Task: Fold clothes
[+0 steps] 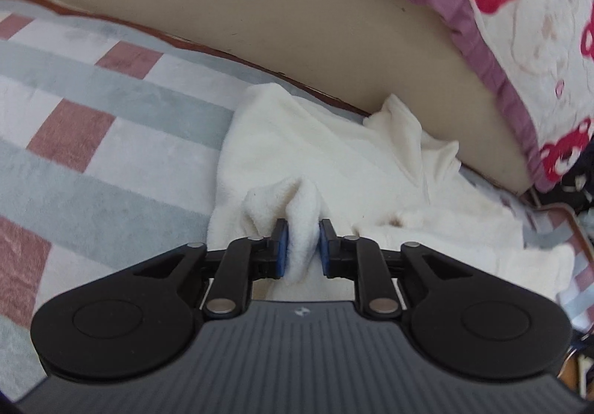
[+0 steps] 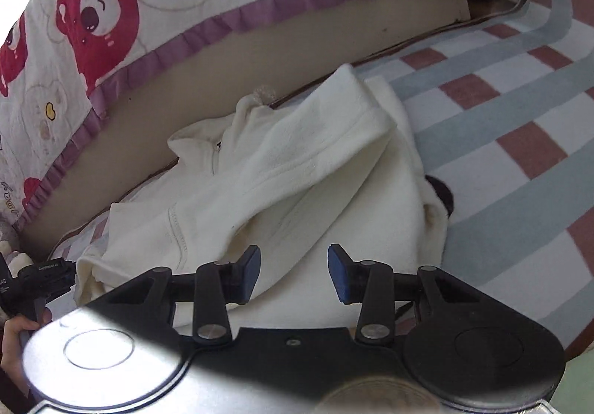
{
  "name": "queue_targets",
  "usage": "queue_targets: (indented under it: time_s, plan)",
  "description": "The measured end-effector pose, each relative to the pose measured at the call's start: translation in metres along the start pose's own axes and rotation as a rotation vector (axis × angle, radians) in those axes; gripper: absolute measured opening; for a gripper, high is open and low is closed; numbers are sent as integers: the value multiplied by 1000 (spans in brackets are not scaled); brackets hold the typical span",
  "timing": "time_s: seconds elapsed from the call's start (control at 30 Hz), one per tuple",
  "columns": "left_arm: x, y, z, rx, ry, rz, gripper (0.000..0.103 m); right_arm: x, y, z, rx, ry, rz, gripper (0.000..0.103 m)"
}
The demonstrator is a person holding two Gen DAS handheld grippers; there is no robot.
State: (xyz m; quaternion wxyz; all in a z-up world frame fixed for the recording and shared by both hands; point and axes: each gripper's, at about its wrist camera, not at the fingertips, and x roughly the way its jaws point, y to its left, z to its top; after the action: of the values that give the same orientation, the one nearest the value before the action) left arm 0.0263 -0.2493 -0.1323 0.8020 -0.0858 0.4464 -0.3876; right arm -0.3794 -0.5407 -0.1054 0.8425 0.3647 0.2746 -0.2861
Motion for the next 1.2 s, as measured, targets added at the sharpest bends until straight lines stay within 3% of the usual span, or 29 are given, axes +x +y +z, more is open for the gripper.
queue_targets:
  time_s: [0.13,0.27,0.4,0.53,0.57,0.67,0.8,0.87,0.9,0.93,0.97,1.0,1.07,1.2]
  plan:
    - [-17,-5,1,40,40,-68,28,6,5,0,-65,-16,-72,46]
    - [-35,-28,-8,228,96,-65,48,8,11,1,-166,-59,-179,46]
    - [-48,-45,-17,375,100,-54,57,14,10,8,-292,-106,-275,46]
    - [-49,-50,-21,452,106,-42,68,23,-5,24,-232,-116,-256,46]
    - [-47,-51,-26,499,125,-21,74,26,-10,29,-193,-110,-250,46]
    - [-38,-54,-40,637,180,53,77,32,-23,41,-60,-93,-231,46]
    - [-26,-45,-42,587,194,40,77,35,-17,47,-118,-130,-200,46]
    - [-22,-43,-41,577,181,45,72,41,-14,49,-174,-136,-227,46]
    - [-21,-43,-40,584,171,57,63,44,-12,50,-202,-139,-241,46]
    - [-21,-42,-40,592,160,68,27,46,-11,52,-225,-144,-245,46]
    - [-24,-40,-36,569,145,64,7,47,-11,54,-240,-153,-228,41]
    - [-29,-37,-30,533,127,54,7,44,-10,57,-258,-163,-204,9]
    - [-39,-29,-18,458,88,33,7,37,-9,63,-274,-188,-152,5]
    - [-50,-16,-3,340,21,-6,7,3,-16,74,-162,-272,-29,4]
